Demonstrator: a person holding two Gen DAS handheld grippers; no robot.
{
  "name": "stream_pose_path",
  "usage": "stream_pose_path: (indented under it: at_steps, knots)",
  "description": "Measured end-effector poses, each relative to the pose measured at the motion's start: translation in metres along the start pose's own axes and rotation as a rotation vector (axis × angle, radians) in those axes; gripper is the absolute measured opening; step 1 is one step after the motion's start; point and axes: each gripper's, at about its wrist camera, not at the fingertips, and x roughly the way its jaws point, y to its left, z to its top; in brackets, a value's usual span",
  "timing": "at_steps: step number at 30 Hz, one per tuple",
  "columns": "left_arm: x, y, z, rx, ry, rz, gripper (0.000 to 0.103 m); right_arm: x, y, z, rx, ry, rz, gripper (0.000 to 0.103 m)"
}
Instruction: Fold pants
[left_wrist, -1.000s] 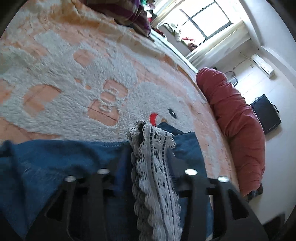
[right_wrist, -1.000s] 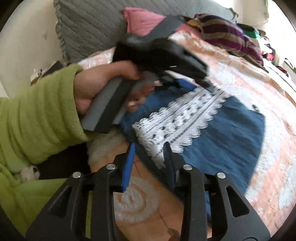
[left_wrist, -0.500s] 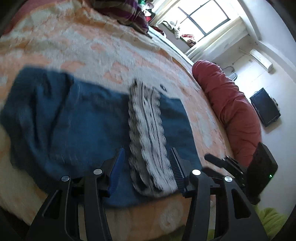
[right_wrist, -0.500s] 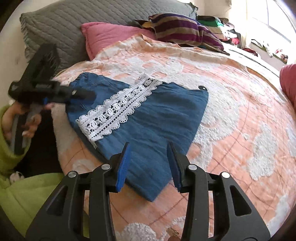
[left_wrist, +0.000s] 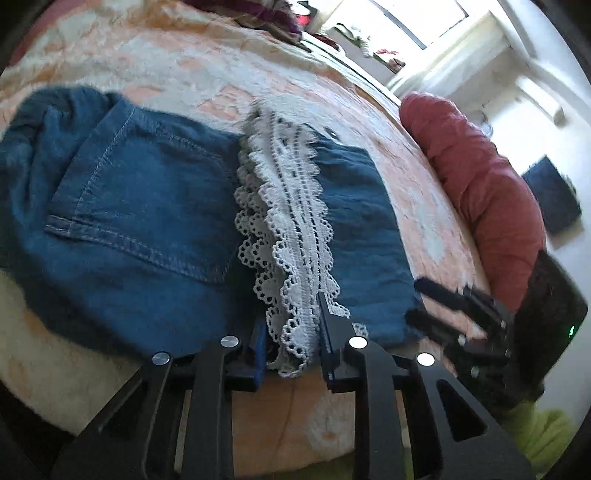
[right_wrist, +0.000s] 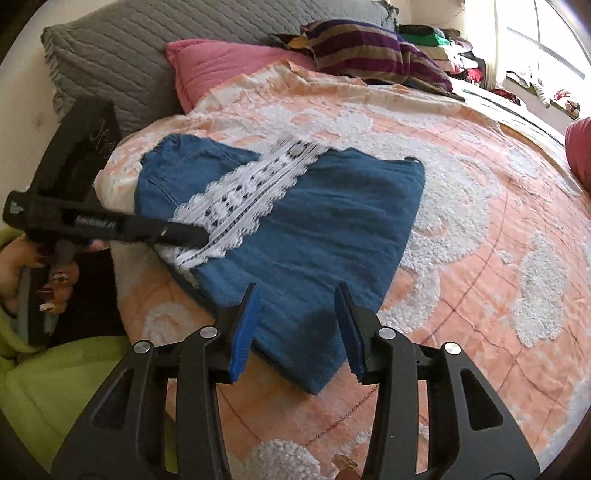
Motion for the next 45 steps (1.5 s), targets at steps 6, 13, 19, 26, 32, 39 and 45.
stream_pose_path:
  at_steps: [6,13,19,26,32,39,45]
  knots:
    - [-0.001,-0.003,-0.007,0.069,-0.019,0.09,0.031,0.012,0.007,0.003,-0.031,0.023,-0.002,0.035]
    - [-0.001,-0.007,-0.006,0.108,-0.03,0.106,0.04,0.027,-0.002,-0.008,0.012,0.113,-0.017,0.035]
    - [-0.007,-0.012,-0.002,0.128,-0.051,0.128,0.051,0.019,-0.005,-0.01,0.03,0.11,-0.021,0.036]
    - [-0.023,-0.016,0.0,0.156,-0.092,0.161,0.06,0.005,-0.01,-0.005,0.057,0.079,-0.021,0.048]
    - [-0.027,-0.02,0.0,0.169,-0.103,0.187,0.076,-0.002,-0.012,-0.004,0.072,0.057,-0.039,0.064]
    - [-0.037,-0.025,0.001,0.189,-0.131,0.214,0.094,-0.014,-0.017,0.0,0.097,0.016,-0.065,0.078]
    - [-0.049,-0.029,0.0,0.208,-0.159,0.273,0.098,-0.023,-0.019,0.008,0.11,-0.016,-0.09,0.087]
